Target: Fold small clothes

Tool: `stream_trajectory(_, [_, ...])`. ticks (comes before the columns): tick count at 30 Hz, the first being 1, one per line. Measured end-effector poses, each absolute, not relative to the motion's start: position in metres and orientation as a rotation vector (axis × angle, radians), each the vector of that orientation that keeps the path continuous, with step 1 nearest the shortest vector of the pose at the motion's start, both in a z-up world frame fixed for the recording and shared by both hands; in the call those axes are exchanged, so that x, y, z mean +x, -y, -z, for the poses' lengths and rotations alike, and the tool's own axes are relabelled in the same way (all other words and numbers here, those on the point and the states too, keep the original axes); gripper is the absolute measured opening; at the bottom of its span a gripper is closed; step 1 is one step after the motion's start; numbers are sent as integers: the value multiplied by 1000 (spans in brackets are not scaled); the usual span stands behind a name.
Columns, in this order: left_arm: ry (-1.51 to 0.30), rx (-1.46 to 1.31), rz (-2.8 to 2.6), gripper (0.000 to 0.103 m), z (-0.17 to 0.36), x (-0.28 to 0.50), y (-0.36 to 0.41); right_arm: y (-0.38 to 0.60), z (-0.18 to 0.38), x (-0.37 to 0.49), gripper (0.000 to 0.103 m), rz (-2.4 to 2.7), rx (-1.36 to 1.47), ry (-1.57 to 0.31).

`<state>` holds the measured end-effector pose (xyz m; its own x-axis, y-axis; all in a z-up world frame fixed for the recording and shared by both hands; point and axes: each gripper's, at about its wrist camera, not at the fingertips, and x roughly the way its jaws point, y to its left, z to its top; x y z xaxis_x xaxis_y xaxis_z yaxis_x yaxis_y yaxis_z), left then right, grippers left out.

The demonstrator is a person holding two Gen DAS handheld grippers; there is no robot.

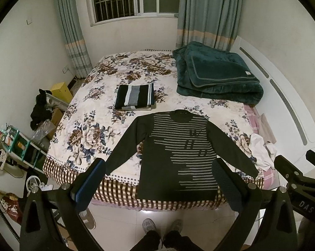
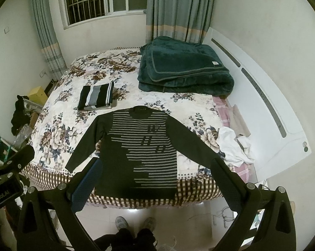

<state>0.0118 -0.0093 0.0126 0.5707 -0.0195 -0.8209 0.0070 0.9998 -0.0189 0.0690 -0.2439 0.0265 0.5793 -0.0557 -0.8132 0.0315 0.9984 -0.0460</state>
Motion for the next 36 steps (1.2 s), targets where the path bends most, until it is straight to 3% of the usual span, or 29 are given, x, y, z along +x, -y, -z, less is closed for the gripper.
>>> stream_trajectory(10, [-941,17,-8,103,-10,23,15,250,-12,79,103,51,36,-984])
stream_trajectory(14, [-887,56,-35,103,10,55,22,277,37,93,103,84,163,-1031])
stream_trajectory(18, [-893,94,-35,103,64,92,40,330,101,101,103,206,293,-1036])
stream_trajectory(23, [-932,116,-45,103,141,139,92,449,213,108,103,387,538,-1028])
stream_trajectory(30, [-1080,216,-19,103,296,198,192,637,429,138,103,612,889,-1085])
stream_trajectory(32, [-1135,230,-16,103,340,210,213,683,495,149,99,657,985,-1119])
stream_trajectory(34, [-1192,235,-9,103,384,223,231,720,556,156,86,697,1085,-1128])
stream_trajectory(36, [-1236,246,-9,103,425,234,247,744,604,162,85,720,1169,-1123])
